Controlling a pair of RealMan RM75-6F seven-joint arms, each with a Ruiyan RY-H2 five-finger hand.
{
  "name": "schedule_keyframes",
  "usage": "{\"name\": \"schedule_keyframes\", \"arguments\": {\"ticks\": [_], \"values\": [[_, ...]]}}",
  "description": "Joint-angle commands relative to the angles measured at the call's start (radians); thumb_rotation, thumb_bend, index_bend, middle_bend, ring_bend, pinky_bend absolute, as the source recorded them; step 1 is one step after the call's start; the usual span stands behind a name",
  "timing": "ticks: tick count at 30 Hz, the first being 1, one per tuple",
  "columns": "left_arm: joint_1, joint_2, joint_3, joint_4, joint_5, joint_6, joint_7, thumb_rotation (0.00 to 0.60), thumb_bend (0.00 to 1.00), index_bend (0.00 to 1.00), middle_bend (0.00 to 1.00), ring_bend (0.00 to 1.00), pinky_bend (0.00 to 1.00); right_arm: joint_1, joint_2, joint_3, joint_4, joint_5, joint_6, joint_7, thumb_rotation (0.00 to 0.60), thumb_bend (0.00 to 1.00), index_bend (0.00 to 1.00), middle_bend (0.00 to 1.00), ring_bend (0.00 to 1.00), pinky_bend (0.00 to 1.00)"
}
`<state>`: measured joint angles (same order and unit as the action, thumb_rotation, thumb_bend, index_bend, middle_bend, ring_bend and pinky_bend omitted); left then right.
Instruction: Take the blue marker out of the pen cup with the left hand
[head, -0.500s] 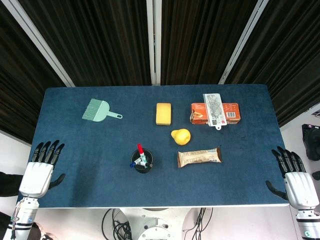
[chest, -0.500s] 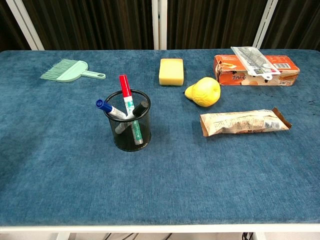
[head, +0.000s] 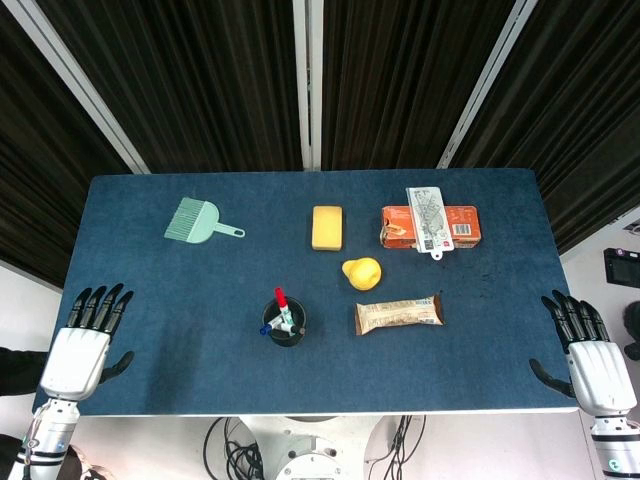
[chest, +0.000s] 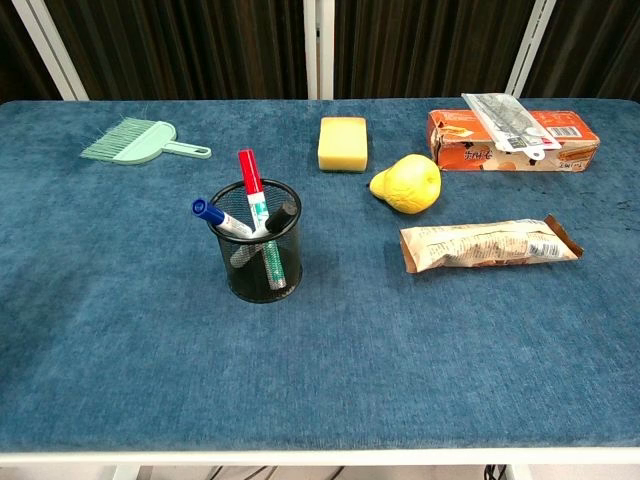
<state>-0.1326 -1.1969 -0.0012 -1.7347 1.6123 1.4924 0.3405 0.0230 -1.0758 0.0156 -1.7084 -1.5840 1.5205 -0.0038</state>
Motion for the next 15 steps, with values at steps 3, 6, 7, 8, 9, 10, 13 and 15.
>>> {"name": "schedule_keyframes", "arguments": {"ticks": [3, 6, 7, 8, 9, 10, 13, 15], "values": [[-0.011, -0.036, -0.015, 0.009, 0.013, 0.006, 0.013, 0.6, 0.2, 0.09, 0.04, 0.0, 0.01, 0.01, -0.001, 0.008, -0.007, 0.018, -0.018, -0.011, 0.6, 0.18, 0.0, 0.0, 0.0, 0.0], [-0.022, -0.071, -0.015, 0.012, 0.032, 0.001, 0.024, 0.6, 0.2, 0.13, 0.1, 0.0, 0.05, 0.011, 0.003, 0.01, -0.009, 0.022, -0.018, -0.006, 0.6, 0.18, 0.0, 0.0, 0.0, 0.0], [-0.025, -0.081, -0.012, 0.009, 0.034, -0.007, 0.032, 0.6, 0.2, 0.13, 0.11, 0.01, 0.07, 0.01, 0.003, 0.011, -0.008, 0.02, -0.015, -0.004, 0.6, 0.18, 0.0, 0.0, 0.0, 0.0], [-0.027, -0.092, -0.009, 0.003, 0.033, -0.016, 0.04, 0.6, 0.2, 0.14, 0.12, 0.02, 0.08, 0.009, 0.004, 0.011, -0.008, 0.019, -0.013, -0.002, 0.6, 0.18, 0.0, 0.0, 0.0, 0.0], [-0.031, -0.107, -0.003, -0.007, 0.029, -0.034, 0.048, 0.6, 0.2, 0.15, 0.13, 0.04, 0.1, 0.009, 0.005, 0.01, -0.008, 0.016, -0.012, 0.001, 0.6, 0.18, 0.0, 0.0, 0.0, 0.0], [-0.036, -0.117, 0.001, -0.015, 0.025, -0.048, 0.05, 0.6, 0.2, 0.16, 0.14, 0.06, 0.11, 0.01, 0.006, 0.009, -0.008, 0.014, -0.013, 0.003, 0.6, 0.18, 0.0, 0.0, 0.0, 0.0], [-0.053, -0.148, -0.003, -0.028, 0.019, -0.077, 0.061, 0.6, 0.2, 0.19, 0.16, 0.09, 0.14, 0.013, 0.008, 0.006, -0.007, 0.009, -0.018, 0.003, 0.6, 0.18, 0.0, 0.0, 0.0, 0.0], [-0.065, -0.176, -0.016, -0.025, 0.024, -0.081, 0.09, 0.6, 0.2, 0.19, 0.16, 0.09, 0.16, 0.014, 0.008, 0.003, -0.007, 0.003, -0.02, 0.003, 0.6, 0.18, 0.0, 0.0, 0.0, 0.0]]}}
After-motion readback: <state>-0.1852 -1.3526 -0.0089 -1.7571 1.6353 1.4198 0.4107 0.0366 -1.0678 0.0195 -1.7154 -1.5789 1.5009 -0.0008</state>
